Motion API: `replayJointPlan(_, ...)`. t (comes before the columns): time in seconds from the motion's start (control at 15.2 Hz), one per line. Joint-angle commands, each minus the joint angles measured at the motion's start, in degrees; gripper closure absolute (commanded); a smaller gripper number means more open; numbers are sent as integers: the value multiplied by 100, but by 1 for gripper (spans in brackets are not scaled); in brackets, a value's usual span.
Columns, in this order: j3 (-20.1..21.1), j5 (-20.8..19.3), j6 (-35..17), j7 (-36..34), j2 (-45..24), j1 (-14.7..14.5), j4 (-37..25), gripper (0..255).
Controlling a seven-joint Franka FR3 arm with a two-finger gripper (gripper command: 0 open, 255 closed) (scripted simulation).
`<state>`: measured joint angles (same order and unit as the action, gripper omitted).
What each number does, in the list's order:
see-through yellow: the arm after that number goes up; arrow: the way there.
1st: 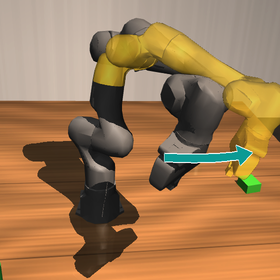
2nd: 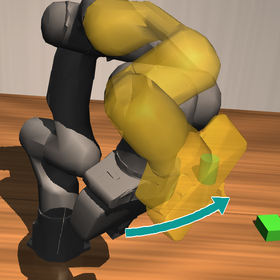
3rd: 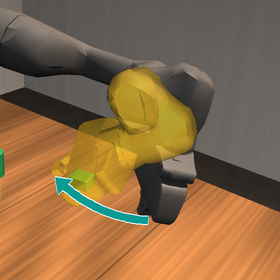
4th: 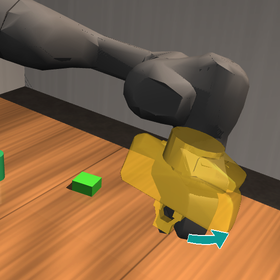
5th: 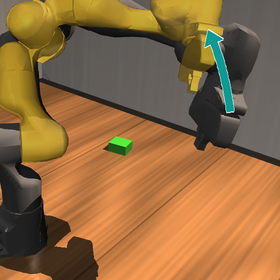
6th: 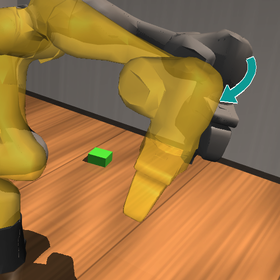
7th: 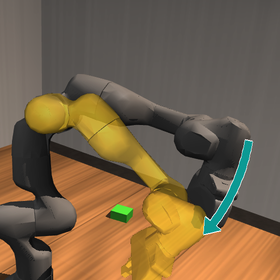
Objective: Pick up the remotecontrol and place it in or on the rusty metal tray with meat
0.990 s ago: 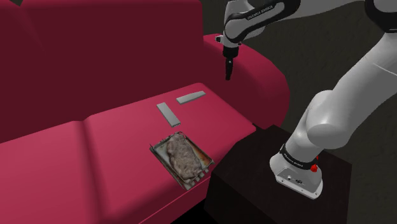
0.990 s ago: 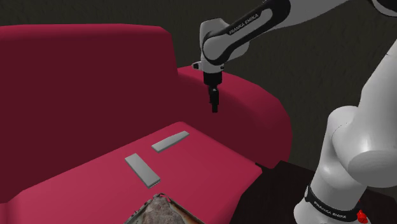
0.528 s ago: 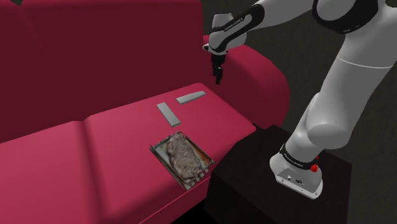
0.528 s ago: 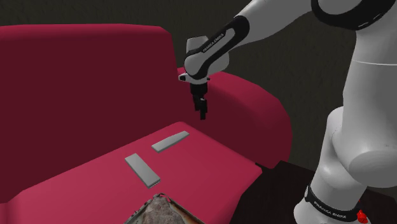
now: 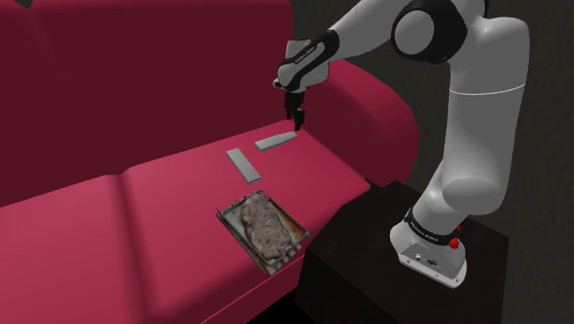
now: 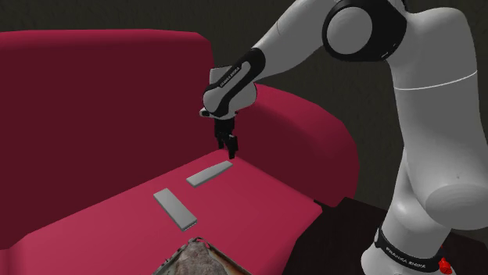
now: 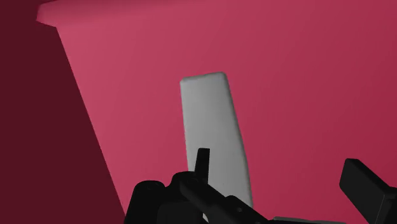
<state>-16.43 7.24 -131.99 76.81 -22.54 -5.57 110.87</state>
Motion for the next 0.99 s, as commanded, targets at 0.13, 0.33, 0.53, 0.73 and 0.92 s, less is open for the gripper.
replayJointPlan(0.13,328,182,-149,686,-792,137,-685,0)
replayJointPlan(0.33,508,218,-179,1014,-1217,199,-1108,0)
replayJointPlan(0.53,538,254,-332,1036,-1374,220,-1111,0)
replayJointPlan(0.73,569,291,-480,1058,-1538,240,-1125,0)
replayJointPlan(0.92,585,310,-556,1069,-1626,252,-1137,0)
